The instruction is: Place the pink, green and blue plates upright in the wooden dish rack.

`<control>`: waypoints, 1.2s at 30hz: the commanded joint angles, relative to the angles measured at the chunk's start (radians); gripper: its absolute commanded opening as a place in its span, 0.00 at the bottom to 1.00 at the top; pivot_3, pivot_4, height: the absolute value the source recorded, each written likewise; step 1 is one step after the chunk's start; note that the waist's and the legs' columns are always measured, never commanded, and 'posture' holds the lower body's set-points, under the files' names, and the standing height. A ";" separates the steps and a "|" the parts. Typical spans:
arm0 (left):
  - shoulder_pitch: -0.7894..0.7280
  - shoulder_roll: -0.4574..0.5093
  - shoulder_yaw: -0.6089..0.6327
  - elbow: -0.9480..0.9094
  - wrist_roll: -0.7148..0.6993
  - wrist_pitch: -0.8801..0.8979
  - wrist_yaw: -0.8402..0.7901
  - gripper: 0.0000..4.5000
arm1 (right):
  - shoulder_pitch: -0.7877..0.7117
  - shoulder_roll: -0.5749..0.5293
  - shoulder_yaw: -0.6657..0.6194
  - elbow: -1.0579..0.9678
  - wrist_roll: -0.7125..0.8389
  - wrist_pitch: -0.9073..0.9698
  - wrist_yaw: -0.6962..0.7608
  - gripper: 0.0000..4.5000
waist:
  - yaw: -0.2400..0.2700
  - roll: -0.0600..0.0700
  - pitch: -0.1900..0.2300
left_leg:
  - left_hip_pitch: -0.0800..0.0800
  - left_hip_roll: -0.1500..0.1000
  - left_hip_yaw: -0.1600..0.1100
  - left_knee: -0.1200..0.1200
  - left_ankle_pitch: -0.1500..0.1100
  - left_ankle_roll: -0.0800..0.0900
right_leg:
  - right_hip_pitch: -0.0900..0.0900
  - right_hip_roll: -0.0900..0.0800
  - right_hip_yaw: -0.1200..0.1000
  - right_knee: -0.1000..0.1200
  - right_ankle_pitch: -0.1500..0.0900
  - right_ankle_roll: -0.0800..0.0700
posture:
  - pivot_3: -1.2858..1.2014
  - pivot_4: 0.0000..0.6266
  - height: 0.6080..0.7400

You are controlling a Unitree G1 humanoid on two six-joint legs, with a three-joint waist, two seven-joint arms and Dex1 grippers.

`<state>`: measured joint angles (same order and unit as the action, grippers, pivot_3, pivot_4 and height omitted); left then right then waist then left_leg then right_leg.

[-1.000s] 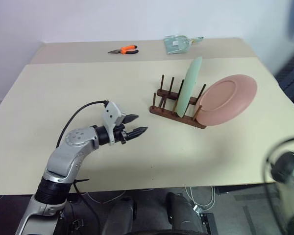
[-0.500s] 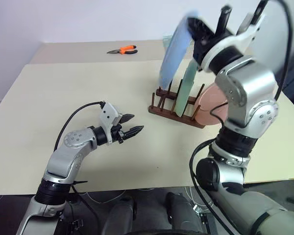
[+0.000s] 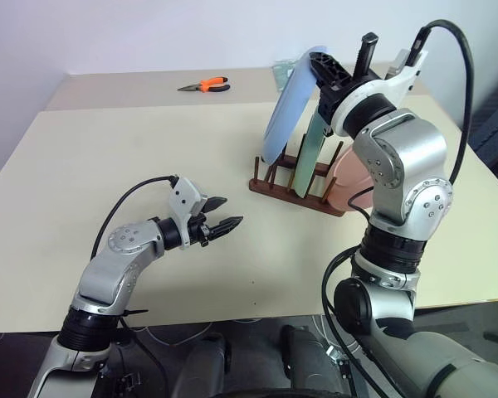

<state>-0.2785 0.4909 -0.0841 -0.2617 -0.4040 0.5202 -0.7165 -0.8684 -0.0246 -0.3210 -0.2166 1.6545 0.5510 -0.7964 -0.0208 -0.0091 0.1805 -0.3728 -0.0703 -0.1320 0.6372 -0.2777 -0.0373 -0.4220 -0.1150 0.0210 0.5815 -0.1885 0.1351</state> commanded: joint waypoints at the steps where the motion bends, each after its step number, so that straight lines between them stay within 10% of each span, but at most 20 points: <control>1: 0.007 0.003 0.013 -0.050 -0.009 -0.002 -0.002 0.68 | -0.013 -0.010 0.021 0.019 -0.015 -0.013 0.010 0.01 | 0.000 0.000 0.000 | 0.000 0.000 0.000 0.000 0.000 0.000 | 0.000 0.000 0.000 0.000 0.000 0.000 | 0.52 0.24 1.00; 5: 0.011 0.004 0.015 -0.061 -0.017 0.006 -0.006 0.68 | -0.026 -0.027 0.034 0.081 -0.054 0.003 0.043 0.01 | 0.000 0.000 0.000 | 0.000 0.000 0.000 0.000 0.000 0.000 | 0.000 0.000 0.000 0.000 0.000 0.000 | 0.52 0.24 1.00; 11: 0.017 0.002 0.015 -0.075 -0.022 0.016 -0.006 0.68 | -0.080 -0.171 0.123 0.110 -0.240 0.103 0.253 0.61 | 0.001 0.000 0.000 | 0.000 0.000 0.001 0.000 0.000 0.000 | 0.000 0.000 0.000 0.000 0.000 0.000 | 0.52 0.24 1.00; 17: 0.028 -0.001 0.004 -0.097 -0.029 0.023 -0.003 0.68 | -0.091 -0.488 0.230 -0.065 -0.536 0.147 0.639 0.61 | 0.008 0.000 0.000 | 0.000 0.000 0.001 -0.001 0.000 0.000 | 0.000 0.000 0.000 -0.001 0.000 0.000 | 0.52 0.24 1.00; 24: 0.019 -0.008 -0.072 -0.160 -0.039 0.037 -0.040 0.68 | 0.306 -0.994 -0.041 -0.069 -0.831 0.087 1.065 0.01 | 0.027 -0.009 -0.003 | 0.000 -0.001 0.001 0.001 -0.001 0.001 | 0.008 -0.002 -0.002 -0.008 -0.007 0.004 | 0.52 0.24 1.00; 28: -0.014 -0.028 -0.101 -0.136 -0.036 0.042 -0.056 0.68 | 0.656 -1.159 -0.155 -0.063 -1.057 0.056 1.226 0.01 | 0.032 -0.004 -0.002 | -0.001 -0.001 0.004 0.004 -0.001 0.002 | 0.010 -0.003 -0.001 -0.013 -0.006 0.003 | 0.52 0.24 1.00; 36: -0.038 -0.031 -0.111 -0.115 -0.029 0.041 -0.074 0.68 | 0.768 -1.114 -0.091 -0.115 -1.189 0.045 1.289 0.01 | 0.009 0.000 -0.004 | 0.000 0.000 0.006 0.005 -0.002 0.003 | 0.010 -0.003 0.000 -0.012 -0.006 0.002 | 0.52 0.24 1.00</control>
<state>-0.3126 0.4589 -0.2019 -0.3595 -0.4263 0.5642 -0.7861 -0.0747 -1.1517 -0.4092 -0.2662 0.4651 0.6203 0.4715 -0.0123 -0.0089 0.1765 -0.3729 -0.0701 -0.1260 0.6430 -0.2799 -0.0344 -0.4121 -0.1180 0.0212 0.5691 -0.1940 0.1376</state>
